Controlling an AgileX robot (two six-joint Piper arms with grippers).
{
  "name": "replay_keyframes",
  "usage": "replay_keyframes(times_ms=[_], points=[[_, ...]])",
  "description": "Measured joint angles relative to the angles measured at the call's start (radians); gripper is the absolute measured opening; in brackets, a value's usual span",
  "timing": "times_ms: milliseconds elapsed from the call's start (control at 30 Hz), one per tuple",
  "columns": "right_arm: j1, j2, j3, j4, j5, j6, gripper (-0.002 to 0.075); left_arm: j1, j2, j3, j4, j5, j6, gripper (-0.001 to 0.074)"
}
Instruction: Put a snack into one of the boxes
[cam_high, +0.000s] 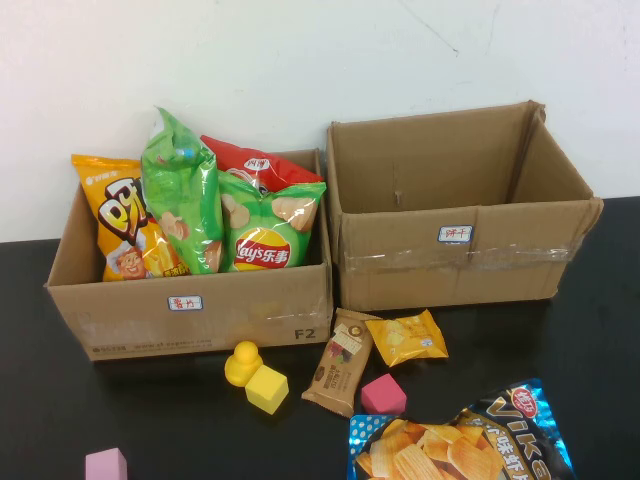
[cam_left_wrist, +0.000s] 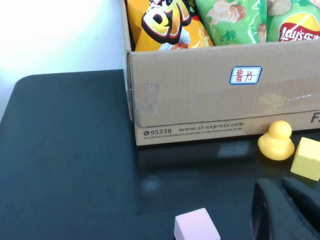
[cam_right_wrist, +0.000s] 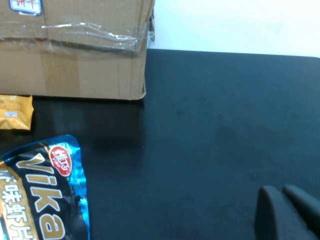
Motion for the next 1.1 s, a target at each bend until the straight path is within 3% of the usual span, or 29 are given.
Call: replay_keyframes(times_ms=[967, 1100], points=[[0.000, 0.000, 0.000, 0.000, 0.000, 0.000, -0.0001, 0.000, 0.000, 0.000, 0.000, 0.000, 0.000, -0.0003], [0.000, 0.000, 0.000, 0.000, 0.000, 0.000, -0.0001, 0.032, 0.000, 0.000, 0.000, 0.000, 0.000, -0.0003]])
